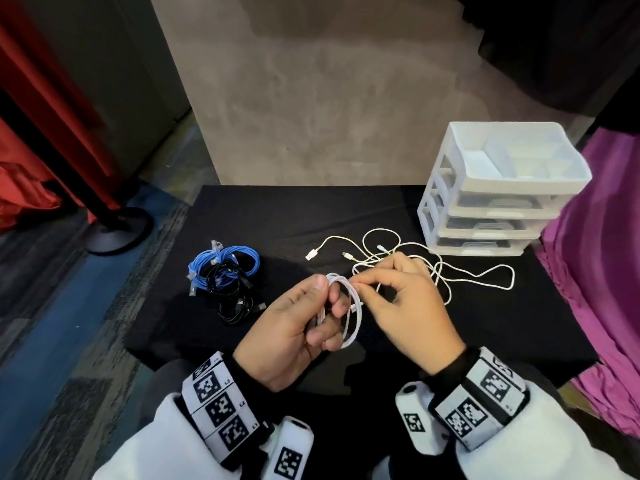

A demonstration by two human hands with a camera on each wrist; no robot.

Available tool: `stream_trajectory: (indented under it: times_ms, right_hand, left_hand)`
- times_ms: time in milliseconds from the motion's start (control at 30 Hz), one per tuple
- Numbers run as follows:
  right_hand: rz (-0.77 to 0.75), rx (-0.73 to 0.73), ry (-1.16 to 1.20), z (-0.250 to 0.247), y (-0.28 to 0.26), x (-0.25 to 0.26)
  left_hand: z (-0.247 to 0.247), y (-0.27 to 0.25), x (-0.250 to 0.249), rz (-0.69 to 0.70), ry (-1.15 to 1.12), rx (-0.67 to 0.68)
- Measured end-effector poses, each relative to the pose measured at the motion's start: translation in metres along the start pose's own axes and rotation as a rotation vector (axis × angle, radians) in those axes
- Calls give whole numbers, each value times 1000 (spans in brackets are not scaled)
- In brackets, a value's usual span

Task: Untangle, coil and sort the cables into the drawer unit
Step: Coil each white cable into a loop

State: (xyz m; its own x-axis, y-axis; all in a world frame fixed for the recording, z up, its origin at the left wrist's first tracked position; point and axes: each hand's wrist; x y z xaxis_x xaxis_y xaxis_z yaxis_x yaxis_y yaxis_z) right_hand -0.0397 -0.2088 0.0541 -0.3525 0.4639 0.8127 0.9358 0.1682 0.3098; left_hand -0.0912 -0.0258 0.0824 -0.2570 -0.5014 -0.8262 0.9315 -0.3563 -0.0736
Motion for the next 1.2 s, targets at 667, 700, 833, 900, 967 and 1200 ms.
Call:
stream_trajectory:
  times_ms: [667, 700, 833, 900, 967, 1200]
  right_hand:
    - [361, 298, 627, 2, -7, 2]
    - [359, 254, 614, 5, -7, 2]
    - [403, 149, 689, 15, -9, 8]
    - [446, 60, 847, 16, -8, 14]
    - [470, 29, 999, 13, -6, 24]
    - [477, 78, 1069, 14, -8, 38]
  left_hand:
    - [-16, 5, -32, 41, -253, -188]
    - [-15, 5, -30, 33, -266, -186]
    - [-11, 5, -20, 12, -267, -185]
    - [-7, 6, -15, 9, -219, -189]
    - [-3, 7, -8, 36, -119, -218]
    - [0, 14, 12, 210, 146, -403]
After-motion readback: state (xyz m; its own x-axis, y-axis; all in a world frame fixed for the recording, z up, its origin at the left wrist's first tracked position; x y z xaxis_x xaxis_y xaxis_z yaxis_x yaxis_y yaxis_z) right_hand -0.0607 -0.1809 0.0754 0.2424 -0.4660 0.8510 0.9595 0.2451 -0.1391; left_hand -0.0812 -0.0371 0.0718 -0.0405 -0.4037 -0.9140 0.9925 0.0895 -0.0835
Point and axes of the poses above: each hand's wrist, its own y-axis towards the middle knuckle, its own z-axis out of the palm, x = y × z, and after that the axes turned 5 degrees about y, right-handed
